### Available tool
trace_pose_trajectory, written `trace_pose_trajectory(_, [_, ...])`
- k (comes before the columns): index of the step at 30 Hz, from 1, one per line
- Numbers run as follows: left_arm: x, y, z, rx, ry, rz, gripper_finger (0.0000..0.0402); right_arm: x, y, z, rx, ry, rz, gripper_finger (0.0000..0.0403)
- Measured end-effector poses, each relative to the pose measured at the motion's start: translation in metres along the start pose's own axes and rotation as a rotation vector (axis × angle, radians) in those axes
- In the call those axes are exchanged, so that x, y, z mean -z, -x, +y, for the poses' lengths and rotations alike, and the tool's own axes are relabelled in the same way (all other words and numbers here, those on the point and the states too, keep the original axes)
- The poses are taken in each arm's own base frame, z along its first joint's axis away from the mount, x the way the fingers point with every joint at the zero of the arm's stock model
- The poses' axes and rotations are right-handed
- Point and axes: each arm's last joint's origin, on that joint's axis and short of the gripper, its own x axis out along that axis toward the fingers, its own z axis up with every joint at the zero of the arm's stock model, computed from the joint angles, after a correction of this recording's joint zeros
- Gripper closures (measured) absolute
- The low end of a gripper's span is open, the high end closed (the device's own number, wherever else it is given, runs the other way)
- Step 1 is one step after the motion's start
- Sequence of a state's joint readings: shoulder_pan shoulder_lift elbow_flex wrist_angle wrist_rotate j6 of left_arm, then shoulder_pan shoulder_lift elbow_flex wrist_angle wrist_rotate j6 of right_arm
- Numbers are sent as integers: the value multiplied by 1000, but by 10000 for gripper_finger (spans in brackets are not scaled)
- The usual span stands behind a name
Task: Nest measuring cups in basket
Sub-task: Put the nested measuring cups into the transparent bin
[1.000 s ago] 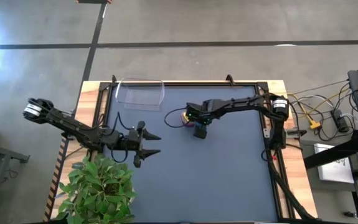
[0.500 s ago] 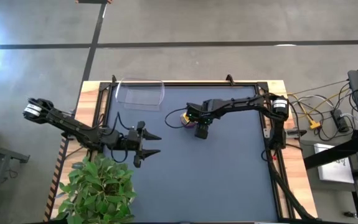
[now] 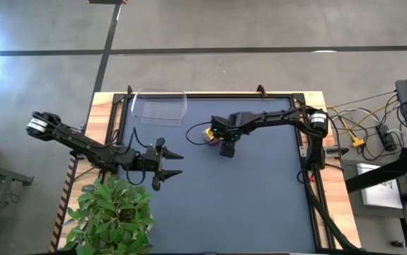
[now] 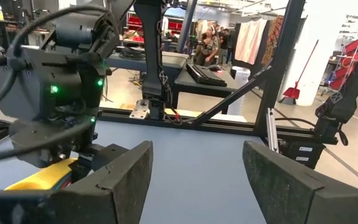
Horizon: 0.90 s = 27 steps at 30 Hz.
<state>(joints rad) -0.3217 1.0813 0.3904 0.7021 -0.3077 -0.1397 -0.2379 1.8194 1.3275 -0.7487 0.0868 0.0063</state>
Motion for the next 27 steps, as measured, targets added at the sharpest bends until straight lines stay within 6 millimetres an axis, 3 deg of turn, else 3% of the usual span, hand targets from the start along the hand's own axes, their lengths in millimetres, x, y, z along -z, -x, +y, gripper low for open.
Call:
trace_pose_trajectory(12, [4, 0, 2, -36, -43, 34, 169, -45, 44, -9, 19, 70, -239, 279])
trace_pose_trajectory(21, [-10, 8, 3, -47, -22, -35, 169, -76, 87, -46, 68, 58, -425, 278])
trace_pose_trajectory(27, [-27, 22, 5, -41, -28, -106, 169, -92, 91, -68, 95, 46, -480, 280])
